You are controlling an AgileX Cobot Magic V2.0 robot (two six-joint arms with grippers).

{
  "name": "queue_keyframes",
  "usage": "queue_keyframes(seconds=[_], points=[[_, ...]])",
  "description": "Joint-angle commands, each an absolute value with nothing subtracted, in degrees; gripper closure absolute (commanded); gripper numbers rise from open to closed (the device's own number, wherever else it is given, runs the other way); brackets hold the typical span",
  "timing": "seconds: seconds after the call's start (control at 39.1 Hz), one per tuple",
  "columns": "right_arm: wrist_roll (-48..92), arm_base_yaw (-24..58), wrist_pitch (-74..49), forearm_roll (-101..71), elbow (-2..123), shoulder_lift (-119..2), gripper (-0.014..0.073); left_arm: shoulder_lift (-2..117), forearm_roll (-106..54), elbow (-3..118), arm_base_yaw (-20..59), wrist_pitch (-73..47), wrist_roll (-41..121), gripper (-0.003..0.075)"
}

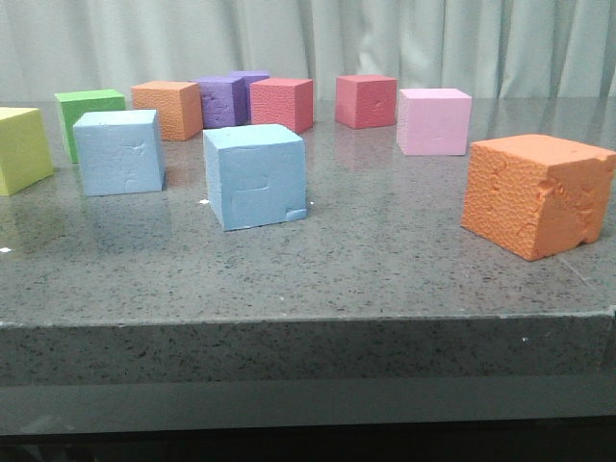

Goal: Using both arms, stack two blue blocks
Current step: 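Move the left gripper down over the other light blue cube and grasp it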

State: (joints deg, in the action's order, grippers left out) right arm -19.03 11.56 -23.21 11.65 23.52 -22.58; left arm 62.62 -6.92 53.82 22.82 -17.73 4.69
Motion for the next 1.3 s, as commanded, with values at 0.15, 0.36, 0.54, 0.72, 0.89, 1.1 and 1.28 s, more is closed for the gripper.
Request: queue_keyframes(seconds=[0.15, 0.36, 0.54, 0.72, 0.89, 1.1, 1.28], points=[[-18.5, 11.3, -18.4, 12.9, 24.9, -22.7, 0.0661, 75.5, -7.5, 69.0, 25.9, -28.2, 4.3, 0.0050], [-18.5, 11.3, -18.4, 12.8, 24.9, -22.7, 0.0661, 84.7, -2.0, 80.0, 25.6, -40.6, -4.8, 0.0050], [-18.5, 11.3, -18.4, 12.8, 24.9, -22.7, 0.0661, 88.9, 10.8, 84.3, 25.6, -49.1, -20.3, 0.0050], [-18.5, 11.3, -18.4, 12.3, 24.9, -22.7, 0.0661, 91.3, 10.5, 84.7, 25.6, -50.8, -22.7, 0.0050], [-18.5, 11.3, -18.3, 12.2, 24.9, -22.7, 0.0661, 93.2, 8.1, 84.7, 25.6, -50.6, -22.7, 0.0050], [-18.5, 11.3, -17.9, 12.1, 24.9, -22.7, 0.0661, 95.1, 7.6, 84.7, 25.6, -49.4, -22.7, 0.0050], [-18.5, 11.3, -17.9, 12.0, 24.9, -22.7, 0.0661, 96.9, 7.6, 84.7, 25.6, -48.2, -22.7, 0.0050]])
